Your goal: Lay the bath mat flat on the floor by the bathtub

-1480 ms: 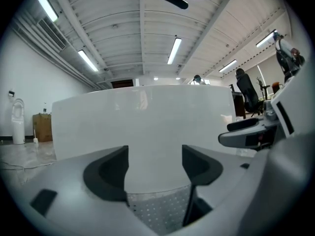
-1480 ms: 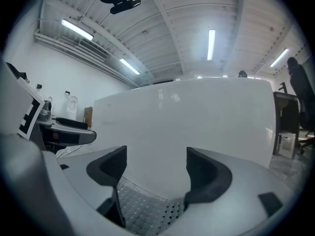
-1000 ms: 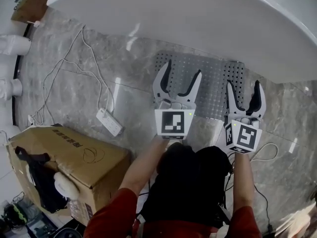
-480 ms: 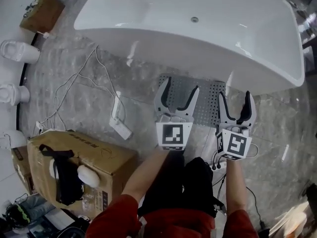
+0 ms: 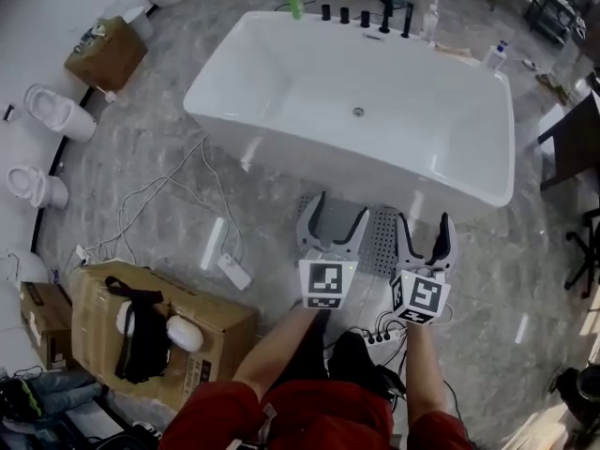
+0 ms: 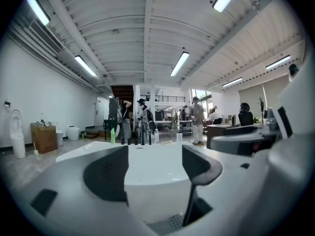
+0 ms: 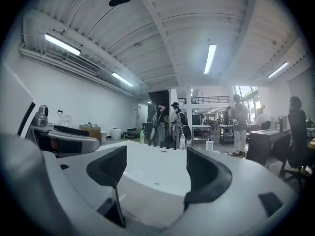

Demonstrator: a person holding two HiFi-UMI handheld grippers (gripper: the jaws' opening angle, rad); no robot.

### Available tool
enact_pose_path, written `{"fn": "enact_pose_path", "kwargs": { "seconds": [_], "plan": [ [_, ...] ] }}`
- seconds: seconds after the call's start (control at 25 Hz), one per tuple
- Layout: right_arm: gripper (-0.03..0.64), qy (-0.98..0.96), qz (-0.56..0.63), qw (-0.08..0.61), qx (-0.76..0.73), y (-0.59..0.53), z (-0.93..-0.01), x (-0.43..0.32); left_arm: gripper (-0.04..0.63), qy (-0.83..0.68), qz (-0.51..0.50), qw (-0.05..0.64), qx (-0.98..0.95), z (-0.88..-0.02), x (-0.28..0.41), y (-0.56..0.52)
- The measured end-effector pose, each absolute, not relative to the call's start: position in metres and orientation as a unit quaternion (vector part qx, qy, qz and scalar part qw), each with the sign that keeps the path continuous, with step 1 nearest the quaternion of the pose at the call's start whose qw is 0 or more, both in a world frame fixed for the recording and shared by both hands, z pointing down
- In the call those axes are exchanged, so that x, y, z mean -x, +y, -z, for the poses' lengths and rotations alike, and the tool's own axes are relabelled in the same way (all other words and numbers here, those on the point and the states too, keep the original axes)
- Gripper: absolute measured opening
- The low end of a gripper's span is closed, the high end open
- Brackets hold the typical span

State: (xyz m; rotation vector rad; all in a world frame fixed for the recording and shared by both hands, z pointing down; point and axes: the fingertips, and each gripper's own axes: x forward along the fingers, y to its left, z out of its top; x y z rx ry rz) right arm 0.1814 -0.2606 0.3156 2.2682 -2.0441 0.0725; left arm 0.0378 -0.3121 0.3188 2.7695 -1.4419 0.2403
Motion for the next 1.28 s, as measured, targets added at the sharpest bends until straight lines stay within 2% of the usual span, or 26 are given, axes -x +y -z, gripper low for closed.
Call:
{"fn": "enact_pose_path", "kwargs": {
  "seconds": [0.36, 0.68, 0.92, 1.28],
  "plan": [
    [0.368, -0.676, -0.018, 0.030, -0.736, -0.220, -0.215, -0.165, 0.337, -0.448, -0.073, 0.013, -0.891, -0.230, -0.028, -0.266],
    [0.368, -0.679, 0.006, 0.007, -0.734, -0.177, -0.147, -0.159, 0.337, -0.439, -0.063, 0.028, -0.896, -0.195, -0.023, -0.231],
    [0.368, -0.671, 0.020, -0.006, -0.742, -0.150, -0.124, -0.167, 0.337, -0.426, -0.065, -0.008, -0.902, -0.166, -0.030, -0.213],
    [0.368, -0.666, 0.037, -0.008, -0.745, -0.147, -0.114, -0.170, 0.336, -0.426, -0.045, -0.024, -0.903, -0.148, -0.036, -0.210]
  ]
}}
